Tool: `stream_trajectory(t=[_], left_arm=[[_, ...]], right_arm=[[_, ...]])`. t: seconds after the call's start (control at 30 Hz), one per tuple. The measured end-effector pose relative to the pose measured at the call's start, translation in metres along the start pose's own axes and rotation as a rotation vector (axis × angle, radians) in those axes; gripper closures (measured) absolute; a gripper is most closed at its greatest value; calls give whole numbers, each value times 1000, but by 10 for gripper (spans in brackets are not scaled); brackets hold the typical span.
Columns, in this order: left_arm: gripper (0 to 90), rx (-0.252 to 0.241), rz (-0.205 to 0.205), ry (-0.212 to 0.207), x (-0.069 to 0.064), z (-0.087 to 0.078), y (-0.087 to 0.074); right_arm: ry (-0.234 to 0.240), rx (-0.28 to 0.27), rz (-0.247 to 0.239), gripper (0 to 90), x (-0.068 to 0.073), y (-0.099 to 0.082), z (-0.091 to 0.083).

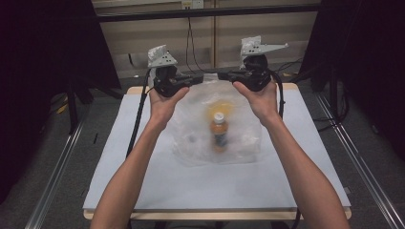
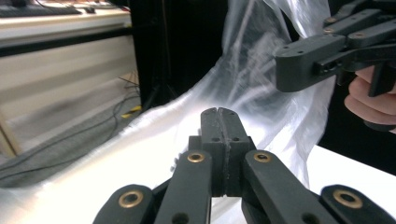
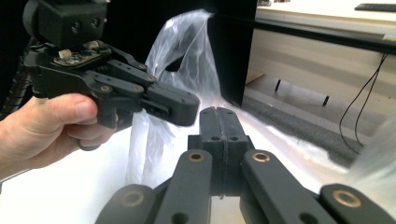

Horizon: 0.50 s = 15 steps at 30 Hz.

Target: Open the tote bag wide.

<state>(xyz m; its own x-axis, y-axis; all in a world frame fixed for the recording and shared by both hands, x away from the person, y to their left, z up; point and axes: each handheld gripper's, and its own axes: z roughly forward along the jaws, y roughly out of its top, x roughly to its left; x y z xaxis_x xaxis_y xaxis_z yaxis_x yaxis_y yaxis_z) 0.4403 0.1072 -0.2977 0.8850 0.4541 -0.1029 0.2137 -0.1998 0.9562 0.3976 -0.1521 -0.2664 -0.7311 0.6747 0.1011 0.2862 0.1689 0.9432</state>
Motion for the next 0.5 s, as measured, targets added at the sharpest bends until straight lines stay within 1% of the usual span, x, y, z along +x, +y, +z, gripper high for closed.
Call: stream_trajectory(t=[0.07, 0.1, 0.13, 0.17, 0.2, 0.23, 0.27, 0.3, 0.37, 0.4, 0.47, 0.5], left_arm=[[900, 19, 2, -17, -2, 4, -5], [900, 42, 17, -14, -5, 6, -7], [900, 48, 22, -21, -6, 6, -8], [900, 43, 19, -24, -8, 7, -10], [900, 41, 12, -38, -10, 7, -11], [900, 37, 16, -44, -12, 7, -14], [900, 44, 17, -46, -15, 7, -16], [900, 39, 15, -55, -17, 7, -19], [900, 42, 17, -59, -21, 7, -24], [900, 55, 19, -61, -22, 7, -27], [900, 65, 16, -62, -24, 9, -32], [900, 64, 9, -70, -24, 10, -35]], right_arm=[[-1, 6, 3, 900, 0, -4, 1], [5, 12, 2, 900, 0, -7, 1], [6, 22, -1, 900, 0, -10, 2], [14, 27, 4, 900, 0, -13, 2], [20, 30, 5, 900, 0, -16, 2], [22, 38, 5, 900, 0, -19, 3], [26, 46, 3, 900, 1, -22, 3], [23, 47, 1, 900, 1, -26, 2], [28, 47, 10, 900, 3, -31, 0], [30, 46, 12, 900, 3, -33, -1], [31, 51, 22, 900, 4, -38, -2], [33, 53, 27, 900, 4, -42, -2]])
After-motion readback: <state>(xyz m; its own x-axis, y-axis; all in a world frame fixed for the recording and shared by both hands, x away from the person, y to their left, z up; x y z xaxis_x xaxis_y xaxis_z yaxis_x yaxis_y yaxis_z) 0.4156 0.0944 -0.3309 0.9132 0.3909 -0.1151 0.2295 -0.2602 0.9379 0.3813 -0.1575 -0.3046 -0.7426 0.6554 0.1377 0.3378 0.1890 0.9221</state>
